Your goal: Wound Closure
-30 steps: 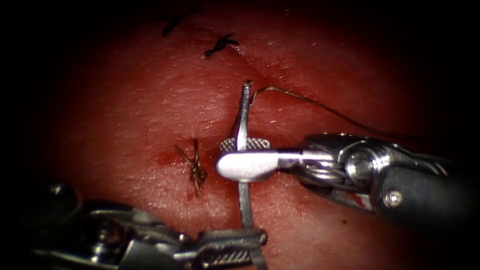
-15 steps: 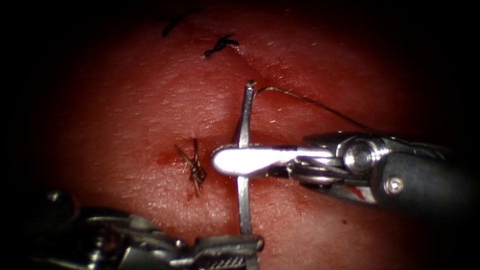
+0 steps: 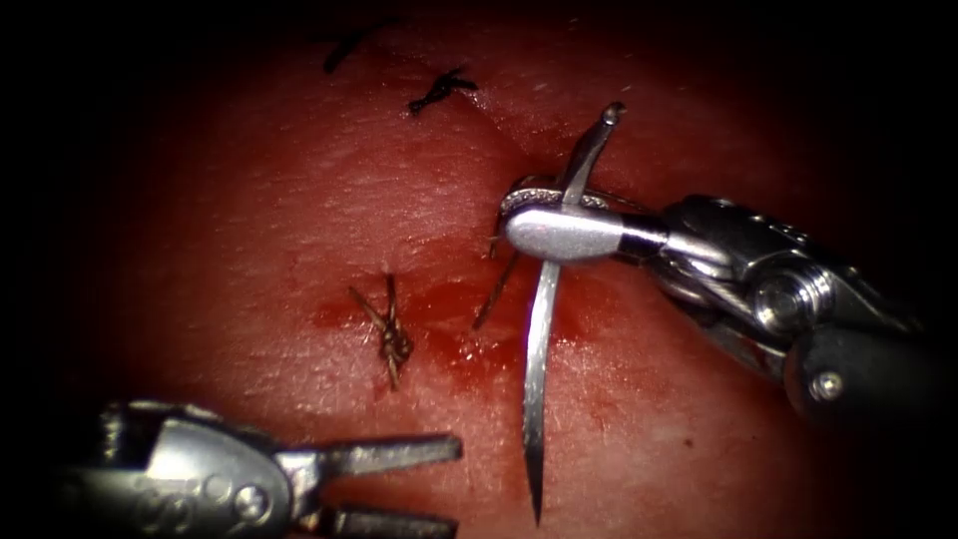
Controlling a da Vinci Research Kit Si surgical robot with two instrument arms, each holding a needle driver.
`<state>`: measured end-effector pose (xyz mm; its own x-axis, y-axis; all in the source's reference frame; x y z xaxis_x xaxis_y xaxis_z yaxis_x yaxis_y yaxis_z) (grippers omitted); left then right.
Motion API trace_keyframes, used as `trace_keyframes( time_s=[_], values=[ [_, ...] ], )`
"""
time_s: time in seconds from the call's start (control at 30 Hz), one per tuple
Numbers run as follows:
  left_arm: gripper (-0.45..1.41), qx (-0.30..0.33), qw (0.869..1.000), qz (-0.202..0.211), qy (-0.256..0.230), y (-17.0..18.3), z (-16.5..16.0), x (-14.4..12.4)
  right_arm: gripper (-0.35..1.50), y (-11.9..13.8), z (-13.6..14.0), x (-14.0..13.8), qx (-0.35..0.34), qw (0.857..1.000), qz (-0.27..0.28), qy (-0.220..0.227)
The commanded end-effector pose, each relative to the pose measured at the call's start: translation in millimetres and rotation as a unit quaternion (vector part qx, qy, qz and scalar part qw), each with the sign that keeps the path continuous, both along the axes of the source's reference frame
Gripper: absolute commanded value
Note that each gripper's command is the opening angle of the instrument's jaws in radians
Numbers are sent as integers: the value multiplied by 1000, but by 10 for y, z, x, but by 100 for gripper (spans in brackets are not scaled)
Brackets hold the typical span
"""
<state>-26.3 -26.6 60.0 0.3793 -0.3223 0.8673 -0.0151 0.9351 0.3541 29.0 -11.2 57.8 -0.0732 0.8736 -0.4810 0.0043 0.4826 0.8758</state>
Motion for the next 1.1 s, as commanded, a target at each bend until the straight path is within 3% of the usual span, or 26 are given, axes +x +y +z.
trace_keyframes(
  time_s=[0.03,0.07,0.1,0.33,0.53,0.67,0.8,1.1],
  values=[
    [-6,15,1000,4,17,5,9,-5,-35,2,5,7,-12,1000,2,1],
    [-21,22,999,8,33,9,14,-3,-35,3,6,7,-24,1000,5,3],
    [-18,28,997,8,70,22,25,-2,-35,4,6,7,-42,999,8,4],
    [-30,22,989,5,147,47,77,-11,-35,3,10,7,-120,993,21,2],
    [-30,12,985,7,173,43,111,-27,-35,2,11,6,-167,986,27,0],
    [-30,14,977,29,210,35,133,-36,-35,-1,12,7,-188,982,31,0],
    [-30,26,966,52,252,35,152,-37,-35,-2,12,10,-217,976,34,-2],
    [-28,22,955,48,291,48,168,-29,-35,-4,11,13,-263,964,38,-5]
  ],
)
